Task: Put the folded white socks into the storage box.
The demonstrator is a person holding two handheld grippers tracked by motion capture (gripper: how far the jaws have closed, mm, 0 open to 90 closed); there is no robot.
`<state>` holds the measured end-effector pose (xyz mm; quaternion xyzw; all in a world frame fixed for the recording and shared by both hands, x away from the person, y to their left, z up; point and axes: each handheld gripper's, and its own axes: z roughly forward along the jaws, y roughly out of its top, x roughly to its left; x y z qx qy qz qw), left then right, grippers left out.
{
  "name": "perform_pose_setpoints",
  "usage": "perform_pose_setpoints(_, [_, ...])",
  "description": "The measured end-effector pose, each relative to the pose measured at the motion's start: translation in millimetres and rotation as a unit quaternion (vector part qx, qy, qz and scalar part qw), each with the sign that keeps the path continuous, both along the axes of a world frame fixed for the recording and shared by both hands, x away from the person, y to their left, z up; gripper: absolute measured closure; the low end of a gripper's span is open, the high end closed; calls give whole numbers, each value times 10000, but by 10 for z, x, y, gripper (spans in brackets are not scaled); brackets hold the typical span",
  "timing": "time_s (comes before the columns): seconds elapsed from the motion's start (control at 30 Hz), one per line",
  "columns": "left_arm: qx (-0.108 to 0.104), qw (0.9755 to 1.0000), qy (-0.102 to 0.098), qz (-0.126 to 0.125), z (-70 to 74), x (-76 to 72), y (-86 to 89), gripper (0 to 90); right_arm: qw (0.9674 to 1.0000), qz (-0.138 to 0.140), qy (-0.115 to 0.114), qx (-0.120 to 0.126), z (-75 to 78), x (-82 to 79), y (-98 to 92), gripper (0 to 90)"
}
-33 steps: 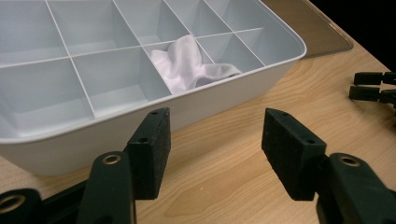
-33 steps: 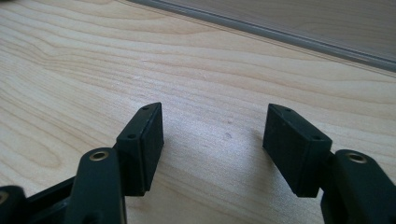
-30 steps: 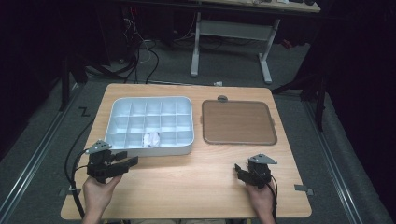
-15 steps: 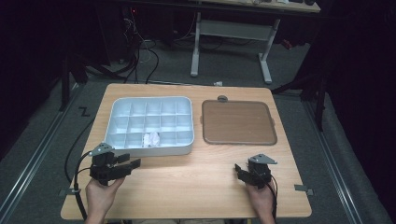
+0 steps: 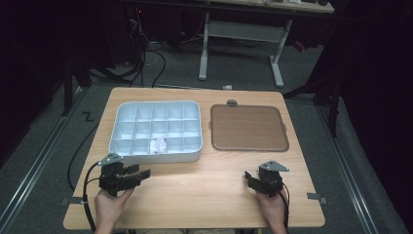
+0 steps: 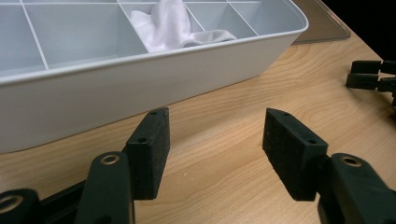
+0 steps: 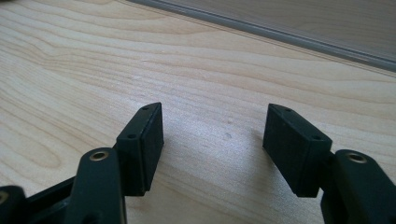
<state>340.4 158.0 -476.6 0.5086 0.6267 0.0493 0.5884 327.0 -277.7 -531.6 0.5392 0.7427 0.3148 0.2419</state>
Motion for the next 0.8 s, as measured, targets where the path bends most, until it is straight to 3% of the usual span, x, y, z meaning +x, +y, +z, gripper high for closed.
perform_pose_setpoints(0.63, [-64, 9998, 177, -14, -163, 25, -47, 417, 10000, -1, -1, 0, 0, 0, 0, 384])
perform_pose_setpoints(0.8, [-42, 9995, 302, -81, -249, 30, -59, 414, 10000, -3, 0, -2, 0, 0, 0, 384])
